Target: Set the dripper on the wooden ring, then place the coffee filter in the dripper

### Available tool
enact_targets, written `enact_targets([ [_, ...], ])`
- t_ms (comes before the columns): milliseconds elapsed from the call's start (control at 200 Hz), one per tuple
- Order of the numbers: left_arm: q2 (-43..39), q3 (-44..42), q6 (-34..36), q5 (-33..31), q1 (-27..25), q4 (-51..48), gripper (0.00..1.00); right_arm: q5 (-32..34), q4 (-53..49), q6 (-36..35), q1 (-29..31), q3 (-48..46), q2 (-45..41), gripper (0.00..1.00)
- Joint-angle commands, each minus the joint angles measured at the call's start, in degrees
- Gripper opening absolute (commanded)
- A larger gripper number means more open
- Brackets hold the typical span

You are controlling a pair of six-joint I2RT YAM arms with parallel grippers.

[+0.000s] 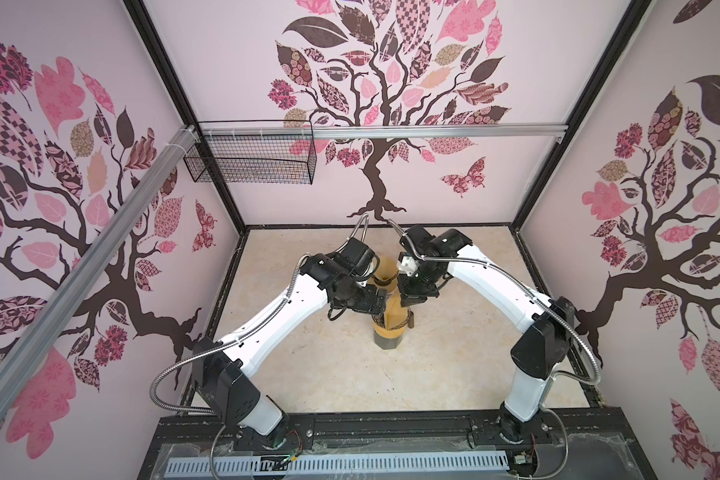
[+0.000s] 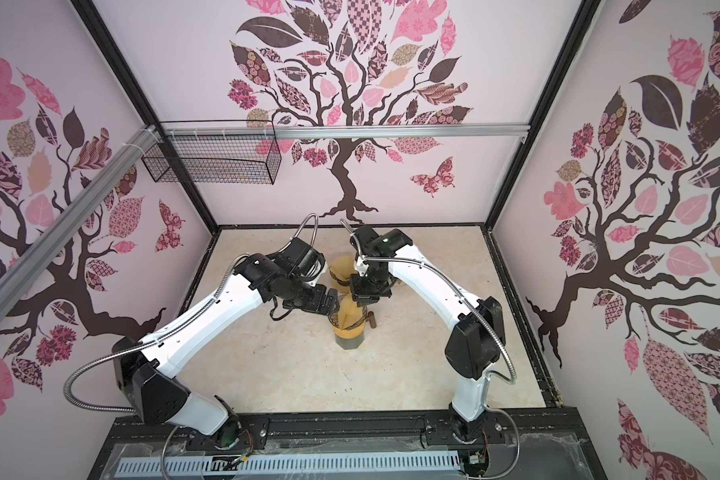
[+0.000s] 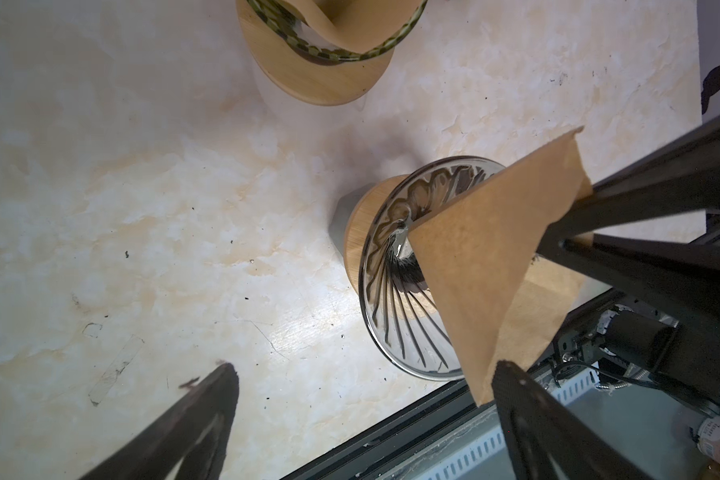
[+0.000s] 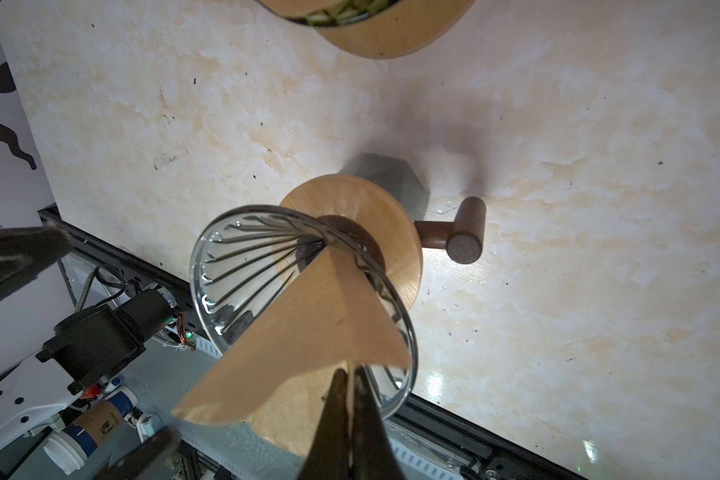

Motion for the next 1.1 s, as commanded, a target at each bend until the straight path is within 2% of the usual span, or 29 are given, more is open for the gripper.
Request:
enact_targets([
  [0,0.26,3.33,-0.24,0.98,-0.18,0.98,0.98,0.4,-0.93,-0.72,0.53,1.62,1.55,0.05],
  [340,3.5,3.56,-0.5,-1.17,-0.2,0.82,0.98,0.31,-0.66,-0.79,0.51,1.44,1.42,0.05],
  [540,5.02,3.2,-1.21,-4.06,-0.09,-0.92,0.98,1.0,-0.74,-1.16,0.48,1.61,1.01,0.1],
  [735,4.27,2.11,-1.38,-3.73,-0.16,-0.41,0.98,1.81,-0.43,-1.43,0.53,2.35,-0.17,0.16],
  [1095,4.58,2.27,-1.04,-2.8,-0.12,-0.48,0.98,3.29,-0.85,-2.24,0.53,4.95,-2.23,0.37],
])
